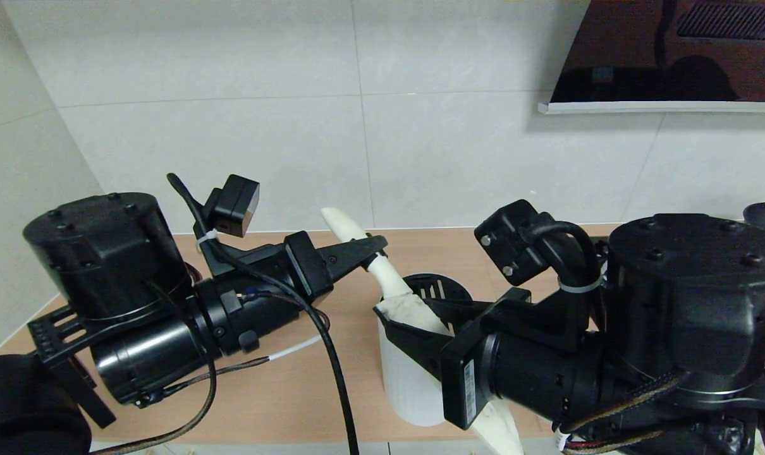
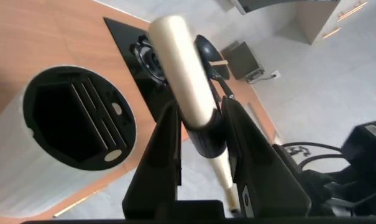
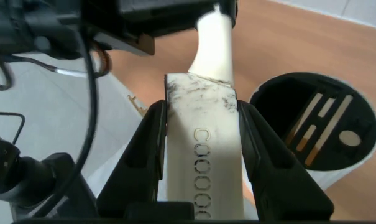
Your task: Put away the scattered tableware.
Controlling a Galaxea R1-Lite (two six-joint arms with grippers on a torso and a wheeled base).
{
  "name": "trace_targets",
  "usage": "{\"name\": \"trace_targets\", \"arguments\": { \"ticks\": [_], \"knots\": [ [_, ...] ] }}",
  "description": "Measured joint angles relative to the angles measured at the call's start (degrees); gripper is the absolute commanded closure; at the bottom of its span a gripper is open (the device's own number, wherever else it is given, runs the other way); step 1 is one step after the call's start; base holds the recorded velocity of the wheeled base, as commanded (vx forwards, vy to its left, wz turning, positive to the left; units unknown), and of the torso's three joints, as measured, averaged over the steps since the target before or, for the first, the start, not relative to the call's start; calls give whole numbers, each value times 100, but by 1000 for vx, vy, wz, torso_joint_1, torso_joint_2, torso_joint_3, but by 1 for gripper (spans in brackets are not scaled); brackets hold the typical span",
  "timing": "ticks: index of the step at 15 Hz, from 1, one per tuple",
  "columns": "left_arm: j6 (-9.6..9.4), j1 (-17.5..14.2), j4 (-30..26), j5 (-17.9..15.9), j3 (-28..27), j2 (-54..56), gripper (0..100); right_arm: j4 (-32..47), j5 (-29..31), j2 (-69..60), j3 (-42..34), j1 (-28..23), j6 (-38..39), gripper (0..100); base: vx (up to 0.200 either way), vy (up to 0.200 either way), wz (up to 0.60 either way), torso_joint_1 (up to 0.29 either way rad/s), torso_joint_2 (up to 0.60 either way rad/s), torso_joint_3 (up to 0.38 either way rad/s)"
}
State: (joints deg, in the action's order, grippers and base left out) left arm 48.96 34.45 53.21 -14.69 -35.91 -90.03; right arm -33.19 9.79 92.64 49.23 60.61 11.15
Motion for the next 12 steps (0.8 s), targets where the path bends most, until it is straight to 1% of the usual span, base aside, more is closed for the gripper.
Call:
{"name": "trace_targets", "arguments": {
  "ticks": [4,5,12],
  "knots": [
    [4,0,2,2,-2,4,100,-2,6,0,0,-2,-5,100,0,0,0,0,0,0],
    [4,0,-1,0,-2,6,100,-4,15,4,2,-2,-5,0,0,0,0,0,0,0],
    [4,39,-26,22,-41,41,100,-6,22,-7,17,-44,-7,0,0,0,0,0,0,0]
  ]
}}
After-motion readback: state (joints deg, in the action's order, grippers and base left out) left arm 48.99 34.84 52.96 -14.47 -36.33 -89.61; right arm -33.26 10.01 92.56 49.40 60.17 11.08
